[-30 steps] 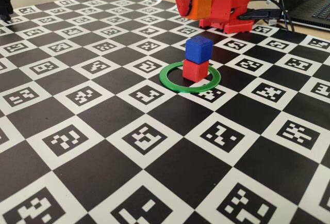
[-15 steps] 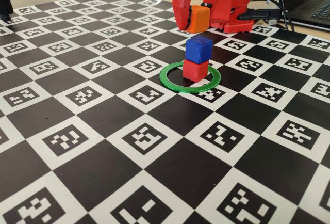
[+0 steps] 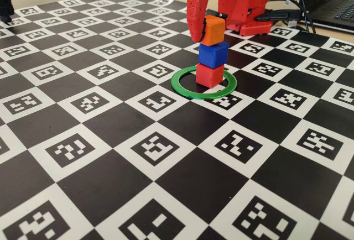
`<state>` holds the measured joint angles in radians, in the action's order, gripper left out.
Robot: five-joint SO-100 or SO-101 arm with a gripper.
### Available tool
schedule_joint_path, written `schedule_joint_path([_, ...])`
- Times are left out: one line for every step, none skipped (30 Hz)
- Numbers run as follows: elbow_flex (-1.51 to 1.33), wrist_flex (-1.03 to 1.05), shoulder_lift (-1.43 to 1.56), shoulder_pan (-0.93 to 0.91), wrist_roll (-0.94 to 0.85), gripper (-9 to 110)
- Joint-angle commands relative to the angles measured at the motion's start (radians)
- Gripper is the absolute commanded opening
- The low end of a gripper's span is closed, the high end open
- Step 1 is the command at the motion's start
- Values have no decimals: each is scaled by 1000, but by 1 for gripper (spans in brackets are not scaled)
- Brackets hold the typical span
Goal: Grab the red cube then put it in the green circle then put the blue cube on top and finally the orange cube on top
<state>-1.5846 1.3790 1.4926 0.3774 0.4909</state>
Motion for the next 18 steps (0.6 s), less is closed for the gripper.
schedule_joint_path([3,-6,34,12,12,6])
schedule_joint_path([2,-6,34,12,12,6])
schedule_joint_path([0,-6,34,12,12,6])
schedule_joint_path([-2,-6,35,12,12,6])
schedule_joint_path([-3,-6,35,12,12,6])
schedule_joint_path([-3,-6,35,12,12,6])
schedule_joint_path([-3,-6,35,12,12,6])
schedule_joint_path([-3,-5,37,14,12,6])
schedule_joint_path([-3,-5,37,14,12,6])
schedule_joint_path([-5,-5,37,15,12,6])
schedule_joint_path([-6,-3,37,15,12,6])
schedule_joint_path([-6,-3,37,17,12,6])
schedule_joint_path([-8,-3,37,17,12,6])
schedule_joint_path([-8,0,37,18,12,6])
schedule_joint_path([-8,0,38,18,12,6])
schedule_joint_path([-8,2,40,20,12,6])
schedule_joint_path([-8,3,40,21,12,6])
schedule_joint_path([-8,6,43,23,14,6])
